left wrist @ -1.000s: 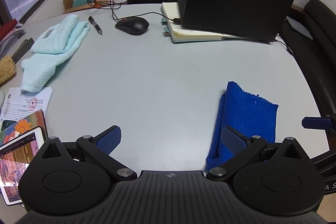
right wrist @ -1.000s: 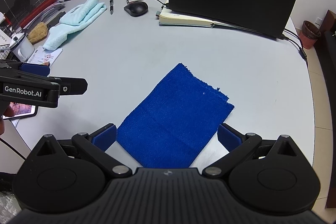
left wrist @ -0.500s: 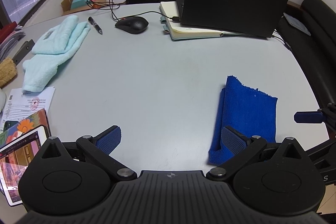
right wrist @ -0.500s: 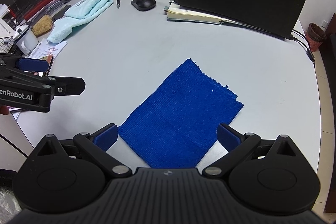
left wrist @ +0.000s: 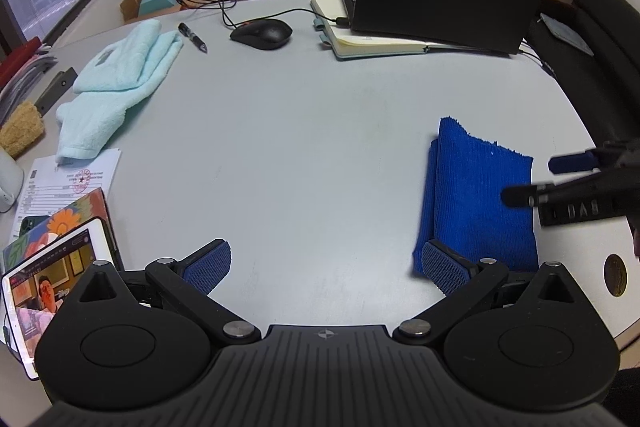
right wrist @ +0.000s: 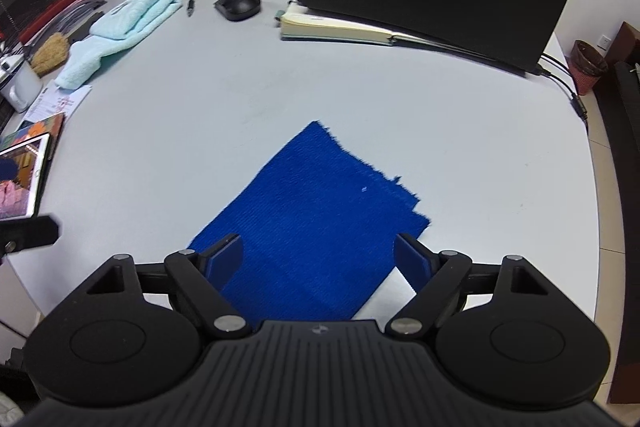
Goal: Fold towel
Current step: 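Close the right gripper on the edge of the blue towel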
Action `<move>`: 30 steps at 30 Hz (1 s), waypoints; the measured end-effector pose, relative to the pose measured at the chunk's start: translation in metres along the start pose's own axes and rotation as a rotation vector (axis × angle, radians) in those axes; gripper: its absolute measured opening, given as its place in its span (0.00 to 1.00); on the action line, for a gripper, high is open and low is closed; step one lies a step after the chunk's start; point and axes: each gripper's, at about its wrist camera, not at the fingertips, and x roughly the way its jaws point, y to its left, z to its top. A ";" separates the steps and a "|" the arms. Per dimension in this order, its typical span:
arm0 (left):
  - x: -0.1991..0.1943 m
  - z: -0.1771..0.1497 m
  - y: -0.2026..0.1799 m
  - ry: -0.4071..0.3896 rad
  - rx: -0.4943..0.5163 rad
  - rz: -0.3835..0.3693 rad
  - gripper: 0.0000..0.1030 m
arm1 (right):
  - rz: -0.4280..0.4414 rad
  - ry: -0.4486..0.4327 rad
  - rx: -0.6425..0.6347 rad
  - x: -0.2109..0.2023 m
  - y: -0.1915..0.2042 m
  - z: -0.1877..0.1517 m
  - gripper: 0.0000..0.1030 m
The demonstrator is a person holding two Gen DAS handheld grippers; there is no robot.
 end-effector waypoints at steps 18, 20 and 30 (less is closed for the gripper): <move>-0.008 -0.017 0.018 0.015 -0.072 0.020 1.00 | 0.000 0.047 0.064 0.041 -0.053 0.009 0.48; -0.009 -0.017 0.019 0.014 -0.072 0.026 1.00 | 0.008 0.059 0.065 0.045 -0.053 0.009 0.43; -0.010 -0.016 0.021 0.009 -0.073 0.047 1.00 | 0.047 0.082 0.074 0.052 -0.054 0.010 0.26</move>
